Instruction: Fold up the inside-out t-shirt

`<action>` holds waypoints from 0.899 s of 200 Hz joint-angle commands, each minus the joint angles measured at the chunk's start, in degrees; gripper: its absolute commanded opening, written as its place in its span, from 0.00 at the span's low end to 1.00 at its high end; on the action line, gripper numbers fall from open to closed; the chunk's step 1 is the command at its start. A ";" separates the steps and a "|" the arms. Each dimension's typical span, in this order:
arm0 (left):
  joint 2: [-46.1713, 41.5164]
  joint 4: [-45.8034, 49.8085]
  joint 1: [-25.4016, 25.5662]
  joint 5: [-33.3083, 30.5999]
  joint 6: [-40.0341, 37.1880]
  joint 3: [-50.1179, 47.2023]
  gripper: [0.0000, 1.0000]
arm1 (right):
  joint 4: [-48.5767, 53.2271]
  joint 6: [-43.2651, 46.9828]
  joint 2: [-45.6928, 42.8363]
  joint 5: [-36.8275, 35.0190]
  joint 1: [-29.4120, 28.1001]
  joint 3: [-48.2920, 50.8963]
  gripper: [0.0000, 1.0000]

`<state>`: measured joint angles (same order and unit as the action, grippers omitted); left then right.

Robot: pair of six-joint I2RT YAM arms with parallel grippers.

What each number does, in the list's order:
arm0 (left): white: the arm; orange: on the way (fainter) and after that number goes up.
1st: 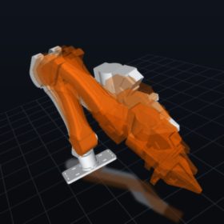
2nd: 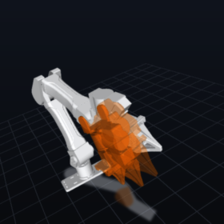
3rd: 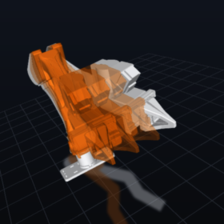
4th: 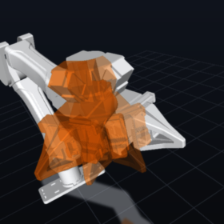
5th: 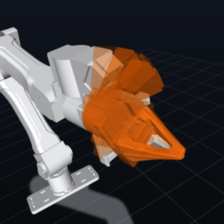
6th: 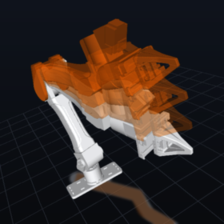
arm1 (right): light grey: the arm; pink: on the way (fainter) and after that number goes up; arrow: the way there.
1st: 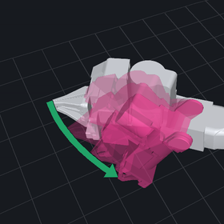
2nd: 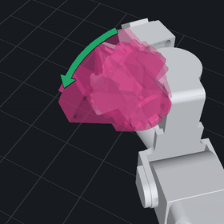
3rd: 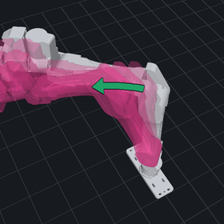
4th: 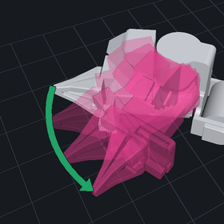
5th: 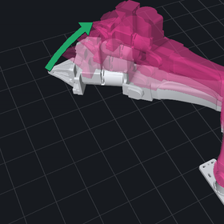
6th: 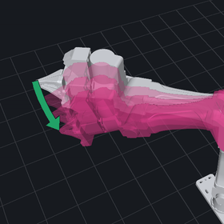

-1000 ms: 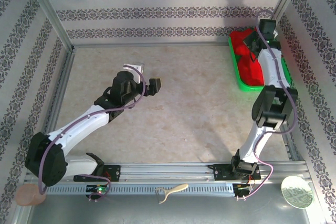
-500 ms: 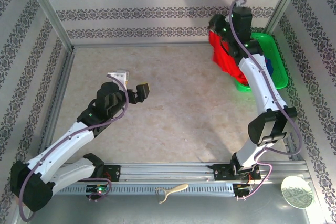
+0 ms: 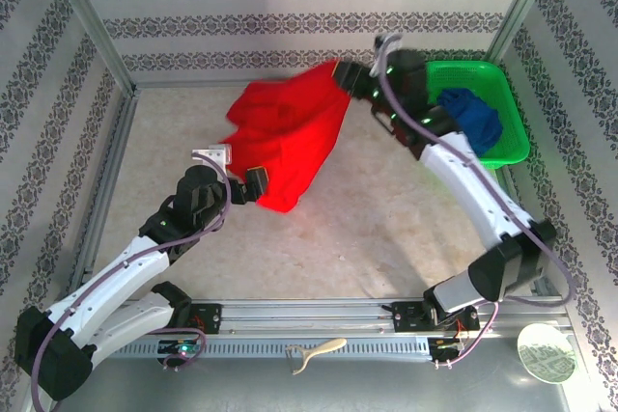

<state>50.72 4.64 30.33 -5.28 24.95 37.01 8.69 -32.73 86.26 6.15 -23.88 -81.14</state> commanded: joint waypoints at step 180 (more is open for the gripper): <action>-6.77 18.51 -22.88 -0.21 16.25 4.71 0.99 | 13.45 7.96 39.07 -9.51 -29.75 -21.96 0.68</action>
<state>46.63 20.62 9.93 -7.51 38.30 42.85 13.78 -25.28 116.77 -1.26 -52.51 -91.96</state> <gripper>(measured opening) 0.993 0.682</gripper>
